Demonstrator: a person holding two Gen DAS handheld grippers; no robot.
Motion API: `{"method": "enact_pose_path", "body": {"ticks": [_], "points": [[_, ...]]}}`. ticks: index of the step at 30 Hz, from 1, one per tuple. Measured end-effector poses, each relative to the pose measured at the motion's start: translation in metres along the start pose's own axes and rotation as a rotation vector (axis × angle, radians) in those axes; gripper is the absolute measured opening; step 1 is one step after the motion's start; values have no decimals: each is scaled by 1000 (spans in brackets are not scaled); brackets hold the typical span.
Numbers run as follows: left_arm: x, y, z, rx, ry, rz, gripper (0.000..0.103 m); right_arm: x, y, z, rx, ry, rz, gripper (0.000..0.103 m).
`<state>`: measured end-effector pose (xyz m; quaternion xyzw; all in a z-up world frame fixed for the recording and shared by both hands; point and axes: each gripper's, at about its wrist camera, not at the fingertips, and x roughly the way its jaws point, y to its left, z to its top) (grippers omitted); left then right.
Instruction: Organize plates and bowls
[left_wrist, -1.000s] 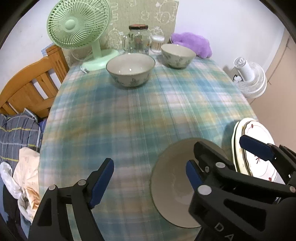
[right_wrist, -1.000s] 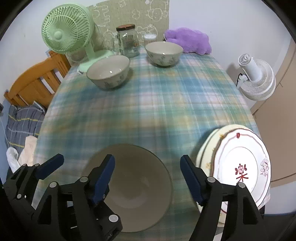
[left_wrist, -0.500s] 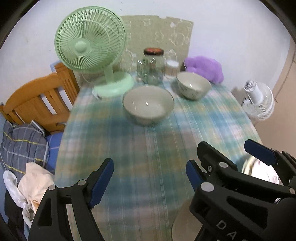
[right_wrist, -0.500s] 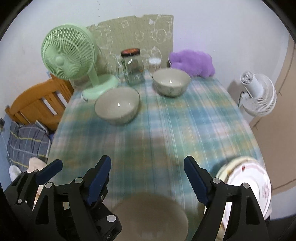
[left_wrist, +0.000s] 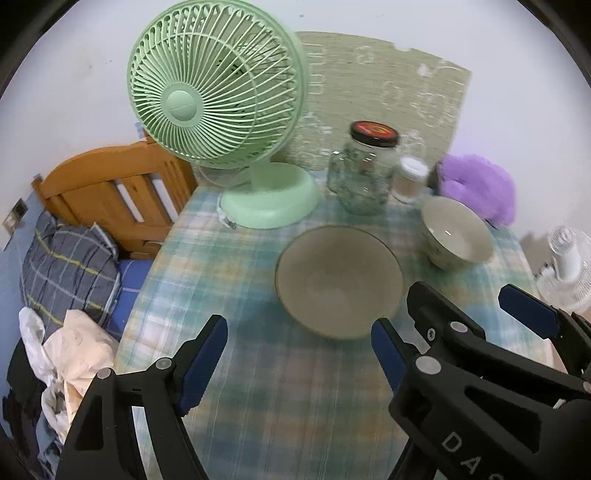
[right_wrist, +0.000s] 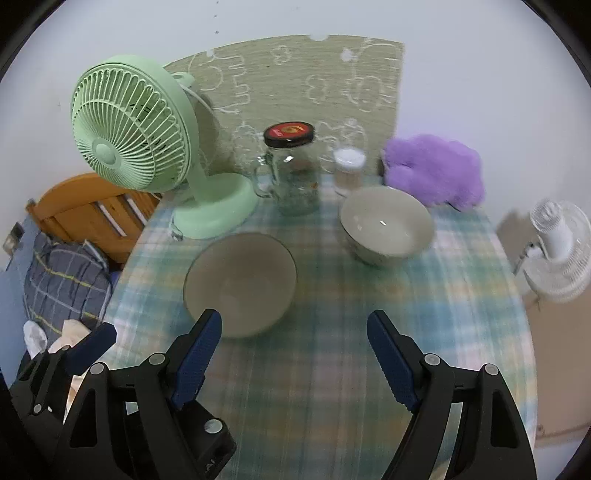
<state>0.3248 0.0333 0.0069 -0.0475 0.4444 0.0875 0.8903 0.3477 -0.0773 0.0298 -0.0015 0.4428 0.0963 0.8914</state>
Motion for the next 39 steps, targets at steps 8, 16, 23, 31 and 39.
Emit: {"method": "enact_pose_path", "body": {"ticks": [8, 16, 23, 31, 39], "points": [[30, -2, 24, -28, -34, 137, 81, 42, 0, 31, -40, -7, 60, 84], [75, 3, 34, -28, 18, 142, 73, 88, 0, 42, -20, 31, 77, 84], [102, 8, 32, -47, 57, 132, 68, 122, 3, 45, -29, 59, 84, 79], [119, 7, 30, -36, 88, 108, 40, 143, 7, 45, -55, 105, 80, 41], [118, 0, 27, -21, 112, 86, 21, 147, 5, 40, -66, 127, 73, 29]]}}
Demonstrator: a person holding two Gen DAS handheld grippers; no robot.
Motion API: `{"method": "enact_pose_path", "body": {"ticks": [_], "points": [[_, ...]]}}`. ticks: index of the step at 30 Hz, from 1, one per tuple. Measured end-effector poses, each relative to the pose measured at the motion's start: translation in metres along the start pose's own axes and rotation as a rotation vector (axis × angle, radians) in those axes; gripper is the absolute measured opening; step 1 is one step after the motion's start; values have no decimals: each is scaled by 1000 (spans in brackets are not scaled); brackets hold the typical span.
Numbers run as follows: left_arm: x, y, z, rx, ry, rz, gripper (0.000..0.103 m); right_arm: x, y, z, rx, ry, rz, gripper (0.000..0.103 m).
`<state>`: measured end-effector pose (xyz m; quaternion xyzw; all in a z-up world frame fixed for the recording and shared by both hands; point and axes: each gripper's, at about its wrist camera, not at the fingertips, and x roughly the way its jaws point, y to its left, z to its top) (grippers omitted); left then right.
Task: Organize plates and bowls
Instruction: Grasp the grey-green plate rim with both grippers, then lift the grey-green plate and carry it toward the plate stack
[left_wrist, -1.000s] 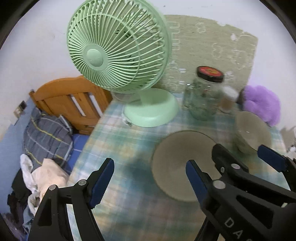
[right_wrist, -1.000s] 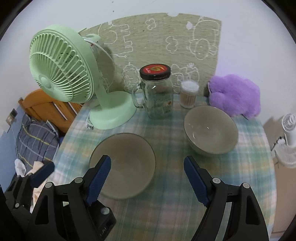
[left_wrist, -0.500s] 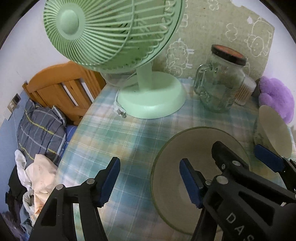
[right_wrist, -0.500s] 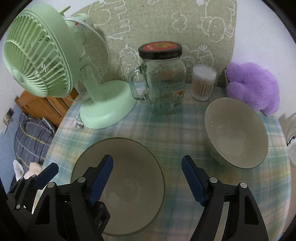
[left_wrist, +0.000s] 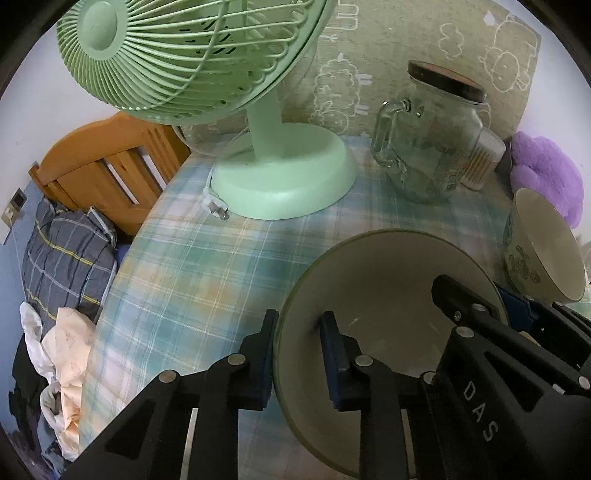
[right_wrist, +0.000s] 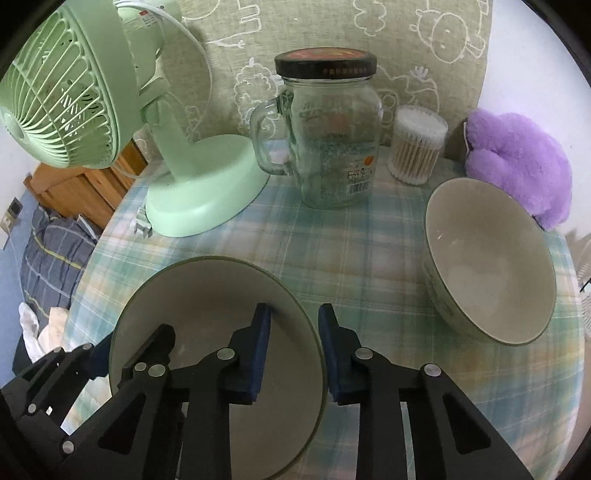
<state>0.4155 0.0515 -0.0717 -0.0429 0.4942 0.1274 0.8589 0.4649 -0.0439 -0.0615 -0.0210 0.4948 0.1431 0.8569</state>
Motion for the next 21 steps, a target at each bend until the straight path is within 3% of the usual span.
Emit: {"method": "enact_pose_path", "body": {"ticks": [10, 21], "points": [[-10, -1, -11, -1, 22, -20, 20, -11, 0, -8, 9, 10, -19, 28], [-48, -3, -32, 24, 4, -42, 20, -47, -2, -32, 41, 6, -34, 28]]}}
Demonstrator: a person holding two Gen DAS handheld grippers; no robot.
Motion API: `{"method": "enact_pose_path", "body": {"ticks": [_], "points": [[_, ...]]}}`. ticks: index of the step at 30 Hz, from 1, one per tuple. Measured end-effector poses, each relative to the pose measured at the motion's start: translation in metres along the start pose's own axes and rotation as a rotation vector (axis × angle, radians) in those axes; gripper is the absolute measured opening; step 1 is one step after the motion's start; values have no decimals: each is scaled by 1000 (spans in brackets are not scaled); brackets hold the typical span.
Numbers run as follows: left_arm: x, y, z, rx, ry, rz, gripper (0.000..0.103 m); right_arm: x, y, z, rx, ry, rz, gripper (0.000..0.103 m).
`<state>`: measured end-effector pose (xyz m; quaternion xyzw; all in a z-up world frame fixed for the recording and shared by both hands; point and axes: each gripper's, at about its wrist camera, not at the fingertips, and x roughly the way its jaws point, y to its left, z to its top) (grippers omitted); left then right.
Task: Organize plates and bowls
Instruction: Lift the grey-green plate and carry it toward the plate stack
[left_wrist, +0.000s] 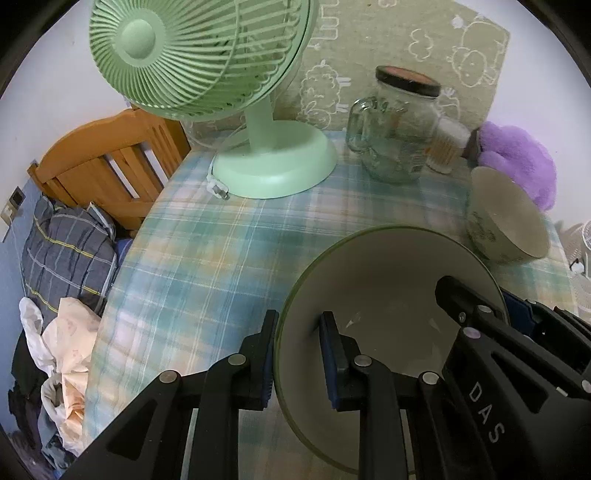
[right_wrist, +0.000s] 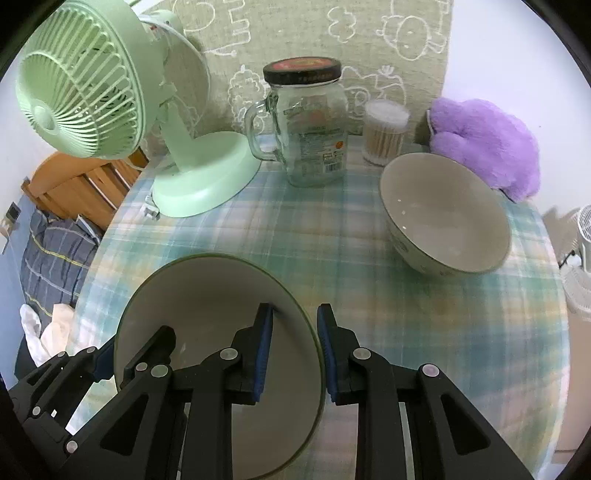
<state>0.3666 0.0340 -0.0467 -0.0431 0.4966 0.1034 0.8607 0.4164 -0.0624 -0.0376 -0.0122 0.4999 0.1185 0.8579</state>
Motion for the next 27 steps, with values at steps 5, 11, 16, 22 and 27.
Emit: {"method": "enact_pose_path", "body": {"ticks": [5, 11, 16, 22, 27], "points": [[-25, 0, -7, 8, -25, -10, 20, -26, -1, -9, 11, -20, -10, 28], [-60, -1, -15, 29, -60, -28, 20, -63, 0, -18, 28, -58, -22, 28], [-89, 1, -26, 52, -91, -64, 20, -97, 1, -30, 53, -89, -43, 28], [-121, 1, -44, 110, -125, -100, 20, -134, 3, -51, 83, -125, -84, 28], [-139, 0, -63, 135, -130, -133, 20, -159, 4, -74, 107, -131, -115, 28]]}}
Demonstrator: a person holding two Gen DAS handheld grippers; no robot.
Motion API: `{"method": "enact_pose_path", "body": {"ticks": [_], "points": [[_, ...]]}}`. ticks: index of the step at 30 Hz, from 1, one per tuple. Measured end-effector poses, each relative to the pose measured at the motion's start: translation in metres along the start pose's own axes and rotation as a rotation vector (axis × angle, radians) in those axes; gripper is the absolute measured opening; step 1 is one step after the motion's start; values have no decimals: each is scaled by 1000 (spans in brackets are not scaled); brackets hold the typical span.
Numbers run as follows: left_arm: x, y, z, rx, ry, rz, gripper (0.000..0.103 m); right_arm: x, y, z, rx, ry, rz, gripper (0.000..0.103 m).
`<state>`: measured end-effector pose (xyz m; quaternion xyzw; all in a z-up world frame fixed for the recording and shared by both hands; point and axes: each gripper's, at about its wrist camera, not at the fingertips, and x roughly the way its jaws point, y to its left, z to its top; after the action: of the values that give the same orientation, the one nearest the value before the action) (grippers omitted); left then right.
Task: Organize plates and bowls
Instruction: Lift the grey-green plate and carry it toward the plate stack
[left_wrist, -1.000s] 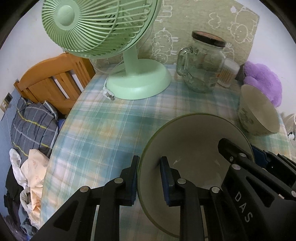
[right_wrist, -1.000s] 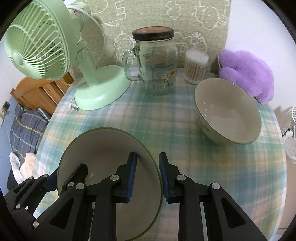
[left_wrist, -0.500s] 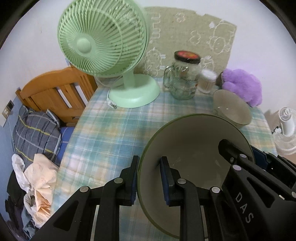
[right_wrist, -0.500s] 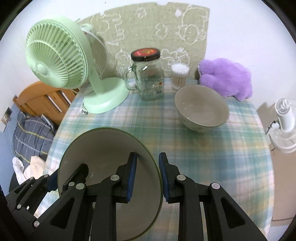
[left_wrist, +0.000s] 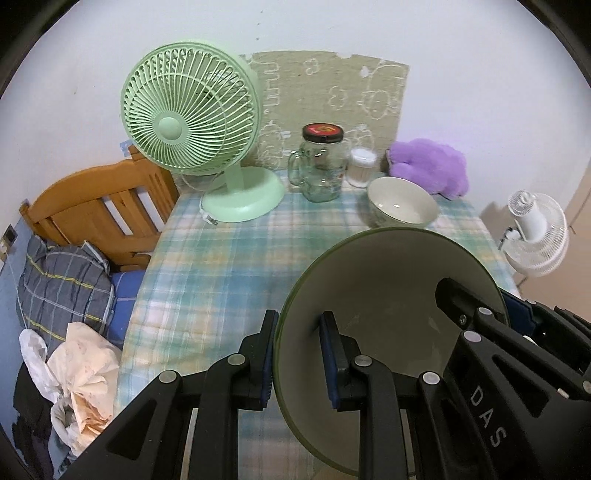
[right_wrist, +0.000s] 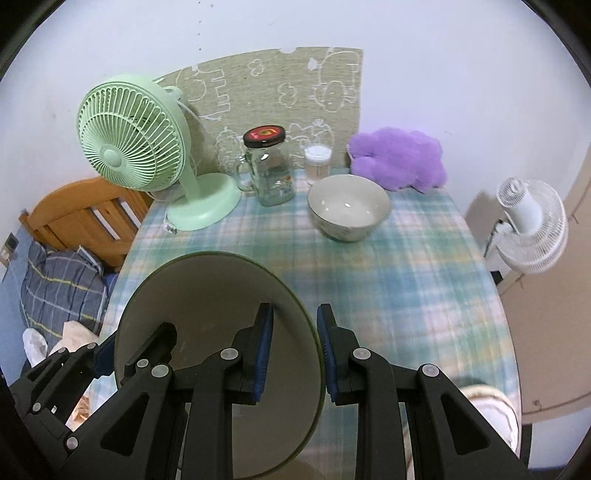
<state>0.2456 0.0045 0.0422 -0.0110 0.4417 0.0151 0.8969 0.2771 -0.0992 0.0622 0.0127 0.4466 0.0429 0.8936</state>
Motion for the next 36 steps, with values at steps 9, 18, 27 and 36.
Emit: {"method": "enact_pose_path", "body": {"ticks": [9, 18, 27, 36], "points": [[-26, -7, -35, 37, 4, -62, 20, -39, -7, -42, 24, -3, -51, 28], [-25, -6, -75, 67, 51, -93, 20, -48, -10, -86, 57, 33, -76, 28], [-11, -5, -102, 76, 115, -124, 20, -36, -13, -120, 85, 103, -95, 28], [5, -5, -114, 79, 160, -135, 21, -22, -14, -134, 94, 149, -102, 28]]}}
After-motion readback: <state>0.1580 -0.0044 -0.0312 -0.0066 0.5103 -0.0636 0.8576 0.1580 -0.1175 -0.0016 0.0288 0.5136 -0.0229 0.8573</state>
